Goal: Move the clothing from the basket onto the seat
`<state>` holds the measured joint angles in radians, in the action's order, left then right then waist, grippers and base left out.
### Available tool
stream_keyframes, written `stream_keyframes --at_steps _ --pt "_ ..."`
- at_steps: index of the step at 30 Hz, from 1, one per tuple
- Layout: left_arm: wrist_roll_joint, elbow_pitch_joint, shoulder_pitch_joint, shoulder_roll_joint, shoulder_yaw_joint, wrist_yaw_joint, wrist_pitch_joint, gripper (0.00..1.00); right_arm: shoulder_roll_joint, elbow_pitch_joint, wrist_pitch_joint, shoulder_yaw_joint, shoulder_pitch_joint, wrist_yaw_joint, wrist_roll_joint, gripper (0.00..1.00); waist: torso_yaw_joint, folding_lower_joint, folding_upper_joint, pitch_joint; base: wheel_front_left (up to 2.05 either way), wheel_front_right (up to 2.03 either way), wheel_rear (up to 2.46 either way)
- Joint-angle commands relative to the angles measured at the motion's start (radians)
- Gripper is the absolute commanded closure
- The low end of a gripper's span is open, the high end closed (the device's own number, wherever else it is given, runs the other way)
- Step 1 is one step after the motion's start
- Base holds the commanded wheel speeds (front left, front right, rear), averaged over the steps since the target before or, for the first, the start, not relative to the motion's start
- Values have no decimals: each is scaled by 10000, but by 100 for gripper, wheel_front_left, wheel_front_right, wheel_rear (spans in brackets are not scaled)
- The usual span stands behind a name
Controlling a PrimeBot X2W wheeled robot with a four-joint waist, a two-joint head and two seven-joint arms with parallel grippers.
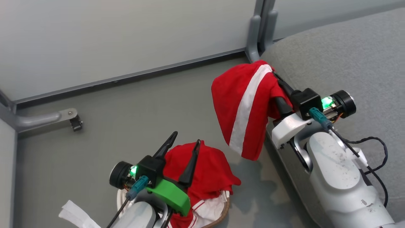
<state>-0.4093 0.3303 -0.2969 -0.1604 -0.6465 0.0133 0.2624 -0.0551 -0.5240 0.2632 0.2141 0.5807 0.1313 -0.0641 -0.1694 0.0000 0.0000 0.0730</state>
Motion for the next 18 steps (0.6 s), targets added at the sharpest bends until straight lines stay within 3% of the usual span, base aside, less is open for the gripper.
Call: stream_keyframes --at_steps 1,11,18 --pt "165 -62 -89 -43 60 -42 29 0 -83 67 25 -98 -26 -10 -64 100 -868 0 0 453 0 0 0" --pt "422 -218 -461 -253 127 -34 22 0 -68 472 25 -756 -144 -10 -110 100 -2589 0 0 1241 0 0 0" --pt "477 -161 -616 -399 72 7 -1 0 -87 587 25 -933 -327 -10 -167 100 -3232 0 0 1571 0 0 0"
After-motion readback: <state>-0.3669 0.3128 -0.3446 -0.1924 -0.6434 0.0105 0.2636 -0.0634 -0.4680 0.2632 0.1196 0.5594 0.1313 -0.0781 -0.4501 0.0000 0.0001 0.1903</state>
